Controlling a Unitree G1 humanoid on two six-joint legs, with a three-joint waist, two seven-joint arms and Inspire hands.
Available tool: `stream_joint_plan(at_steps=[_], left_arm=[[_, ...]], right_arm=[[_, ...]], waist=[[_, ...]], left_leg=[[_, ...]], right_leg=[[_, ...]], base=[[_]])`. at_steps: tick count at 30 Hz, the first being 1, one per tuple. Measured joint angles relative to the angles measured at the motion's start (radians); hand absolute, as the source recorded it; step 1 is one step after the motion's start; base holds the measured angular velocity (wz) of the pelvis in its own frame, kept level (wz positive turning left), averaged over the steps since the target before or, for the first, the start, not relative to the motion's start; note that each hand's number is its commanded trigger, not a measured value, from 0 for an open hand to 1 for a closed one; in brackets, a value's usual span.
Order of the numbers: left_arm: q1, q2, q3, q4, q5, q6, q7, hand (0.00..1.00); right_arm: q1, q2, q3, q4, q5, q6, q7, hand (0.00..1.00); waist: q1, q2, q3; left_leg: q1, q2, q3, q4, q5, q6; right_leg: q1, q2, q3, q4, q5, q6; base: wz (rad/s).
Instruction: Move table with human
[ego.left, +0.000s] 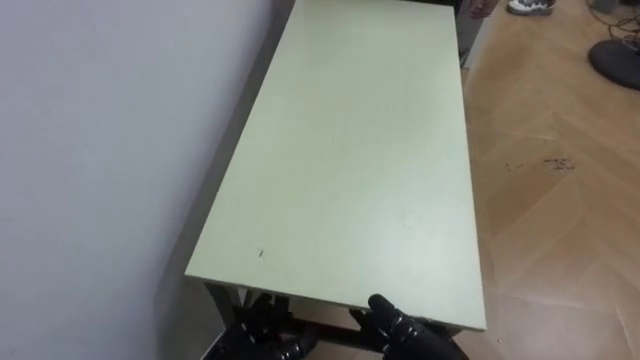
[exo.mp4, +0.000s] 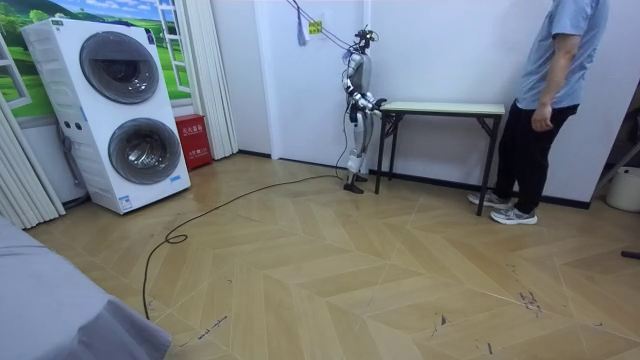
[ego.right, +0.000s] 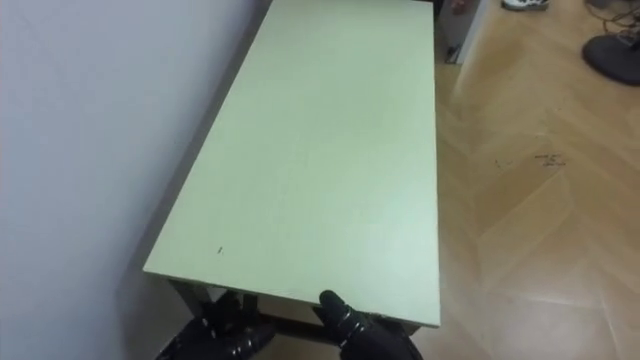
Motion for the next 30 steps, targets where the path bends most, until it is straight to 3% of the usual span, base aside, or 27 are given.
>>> stream_joint_plan(at_steps=[7,12,19,21,30], left_arm=[[-0.007,0.000,0.010,0.128,0.022,-0.008,-0.012,0.00],[-0.025,-0.001,0.042,0.204,0.026,-0.015,-0.021,0.00],[-0.023,-0.008,0.071,0.255,0.015,-0.050,-0.009,0.00],[-0.027,-0.010,0.089,0.308,0.016,-0.065,0.004,0.00],[-0.043,-0.012,0.142,0.558,0.023,-0.065,0.056,0.00]], right_arm=[[-0.001,-0.008,-0.015,0.042,-0.020,-0.001,0.042,0.00],[-0.002,-0.003,-0.039,0.063,-0.093,-0.001,0.058,0.00],[-0.023,-0.008,-0.051,0.194,-0.172,-0.022,0.057,0.00],[-0.026,-0.008,-0.056,0.238,-0.202,-0.022,0.054,0.00],[-0.080,-0.008,-0.100,0.437,-0.285,-0.022,0.048,0.00]], waist=[[-0.002,0.011,-0.0008],[-0.003,0.023,-0.0066],[0.000,0.021,-0.0079],[-0.003,0.020,-0.0106],[-0.003,0.018,-0.0072]], left_leg=[[0.012,0.000,0.002,-0.009,0.000,0.000],[0.019,-0.002,0.003,-0.013,0.000,0.000],[0.025,0.001,0.004,-0.024,0.000,0.000],[0.025,0.001,0.004,-0.026,0.000,0.000],[0.037,0.001,0.002,-0.031,0.000,-0.001]], right_leg=[[0.002,0.003,-0.008,0.000,0.000,0.000],[0.005,0.003,-0.012,0.000,0.000,0.000],[0.012,0.003,-0.018,-0.006,0.000,0.000],[0.016,0.004,-0.017,-0.017,0.000,0.000],[0.028,0.006,-0.015,-0.022,0.000,0.000]], base=[[-0.01],[0.00],[0.00],[0.00],[0.00]])
